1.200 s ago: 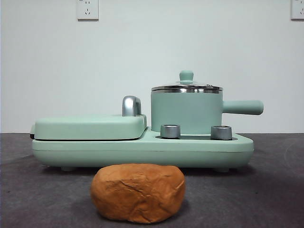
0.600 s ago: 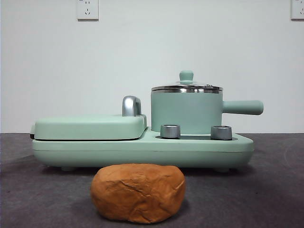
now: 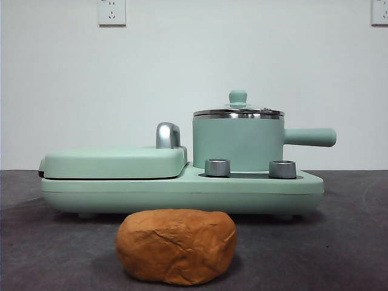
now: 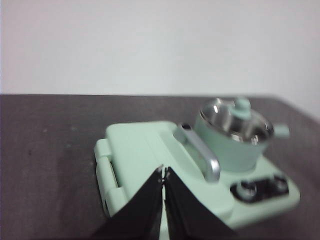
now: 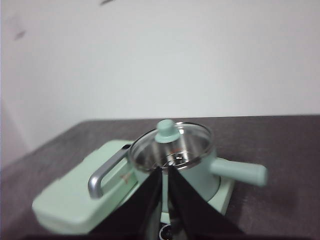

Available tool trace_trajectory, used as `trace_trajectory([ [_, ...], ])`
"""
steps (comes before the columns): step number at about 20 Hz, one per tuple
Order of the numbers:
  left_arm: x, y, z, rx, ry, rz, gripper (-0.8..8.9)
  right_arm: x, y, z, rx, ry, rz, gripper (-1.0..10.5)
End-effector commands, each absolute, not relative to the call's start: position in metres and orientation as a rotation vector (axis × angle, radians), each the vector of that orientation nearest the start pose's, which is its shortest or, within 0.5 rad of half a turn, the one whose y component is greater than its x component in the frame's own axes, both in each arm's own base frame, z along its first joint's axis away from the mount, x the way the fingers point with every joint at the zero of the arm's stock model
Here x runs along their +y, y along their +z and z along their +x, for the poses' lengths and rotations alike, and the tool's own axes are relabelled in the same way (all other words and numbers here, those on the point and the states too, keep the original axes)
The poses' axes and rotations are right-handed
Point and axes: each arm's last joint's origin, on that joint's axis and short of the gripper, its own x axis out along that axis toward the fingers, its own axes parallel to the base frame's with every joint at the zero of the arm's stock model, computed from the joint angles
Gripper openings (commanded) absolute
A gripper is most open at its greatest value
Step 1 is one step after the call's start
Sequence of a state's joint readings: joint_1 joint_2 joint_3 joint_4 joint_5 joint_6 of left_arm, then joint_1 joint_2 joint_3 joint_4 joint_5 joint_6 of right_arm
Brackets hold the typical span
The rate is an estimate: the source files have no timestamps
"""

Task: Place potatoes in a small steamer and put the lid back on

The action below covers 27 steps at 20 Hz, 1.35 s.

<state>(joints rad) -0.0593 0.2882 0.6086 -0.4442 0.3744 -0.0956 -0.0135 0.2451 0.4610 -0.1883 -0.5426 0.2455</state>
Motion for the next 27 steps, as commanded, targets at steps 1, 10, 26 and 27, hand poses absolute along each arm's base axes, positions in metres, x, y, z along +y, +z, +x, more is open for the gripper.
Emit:
trace_trajectory([
  [1,-0.016,0.311,0.079,0.145,-0.481,0.072,0.07,0.015,0.291,0.087,0.014,0.595,0.086,0.2],
  [10,-0.02,0.319,0.102,0.211,-0.617,0.392,0.06,0.018,0.295,0.098,0.026,0.697,-0.149,0.2],
  [26,-0.046,0.304,0.16,0.308,-0.771,0.41,0.06,0.024,0.266,0.124,0.275,0.735,-0.237,0.2],
  [27,-0.049,0.303,0.163,0.301,-0.783,0.411,0.06,0.025,0.265,0.126,0.287,0.745,-0.234,0.2],
])
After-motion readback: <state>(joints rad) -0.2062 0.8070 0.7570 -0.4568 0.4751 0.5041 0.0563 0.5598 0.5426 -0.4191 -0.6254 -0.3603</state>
